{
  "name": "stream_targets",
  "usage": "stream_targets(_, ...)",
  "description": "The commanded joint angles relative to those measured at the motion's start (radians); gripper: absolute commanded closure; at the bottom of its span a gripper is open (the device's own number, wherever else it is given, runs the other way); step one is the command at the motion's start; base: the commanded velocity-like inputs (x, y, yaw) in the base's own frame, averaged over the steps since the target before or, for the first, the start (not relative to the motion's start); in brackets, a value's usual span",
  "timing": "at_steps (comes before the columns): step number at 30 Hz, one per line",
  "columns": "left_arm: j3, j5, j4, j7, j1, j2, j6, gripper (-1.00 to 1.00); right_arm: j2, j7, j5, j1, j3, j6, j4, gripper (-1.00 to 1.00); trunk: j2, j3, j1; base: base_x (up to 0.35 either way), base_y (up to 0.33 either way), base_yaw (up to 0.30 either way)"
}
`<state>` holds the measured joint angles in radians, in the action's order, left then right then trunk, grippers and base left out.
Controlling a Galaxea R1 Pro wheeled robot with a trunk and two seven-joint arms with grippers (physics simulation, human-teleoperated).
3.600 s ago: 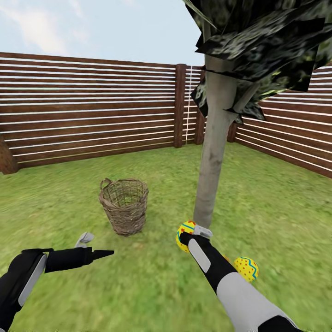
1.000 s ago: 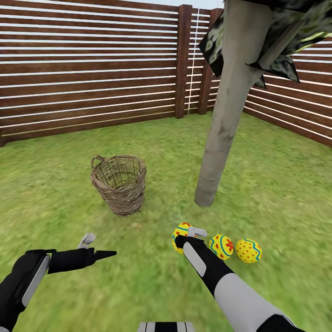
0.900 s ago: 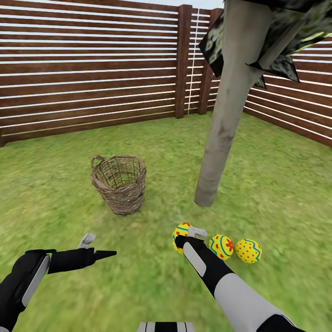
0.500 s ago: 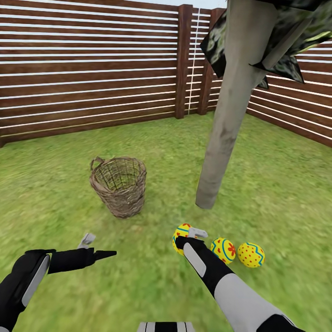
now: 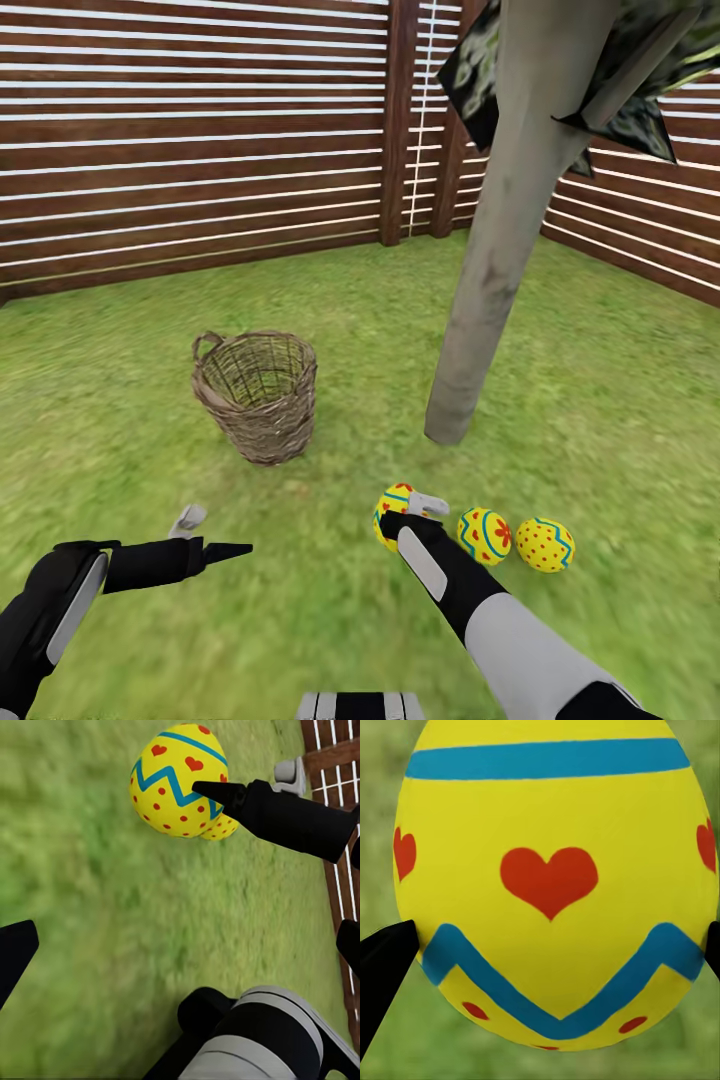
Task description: Take the three Easter eggs out of the wicker basket on the lawn in the garden, then place them on the lawn next to a single tree (choose any tree) so that all three eggs are next to the same tree and none are left in the basket.
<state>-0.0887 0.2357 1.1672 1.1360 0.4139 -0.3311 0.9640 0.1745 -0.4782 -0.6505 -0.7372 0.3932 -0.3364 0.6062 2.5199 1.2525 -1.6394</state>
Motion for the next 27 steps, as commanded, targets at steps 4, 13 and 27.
stream_targets(4, 0.0, 0.002, 0.0, 0.002, 0.0, 0.0, 0.007, -1.0, 0.0, -0.007, -0.004, -0.001, 0.003, -0.003, 0.001, 1.0, 0.001, 0.016, -0.002, 0.0, 0.0, 0.0)
stream_targets(13, -0.042, 0.002, 0.0, 0.001, 0.0, 0.001, 0.007, -1.0, 0.0, -0.007, -0.004, -0.001, 0.003, -0.003, 0.001, 1.0, 0.002, 0.02, -0.002, 0.043, 0.0, 0.0)
stream_targets(27, -0.048, 0.002, 0.002, 0.002, 0.0, 0.001, 0.006, -1.0, 0.0, -0.015, -0.005, -0.001, 0.003, -0.004, 0.0, 1.0, 0.003, 0.043, -0.005, 0.083, 0.0, 0.0)
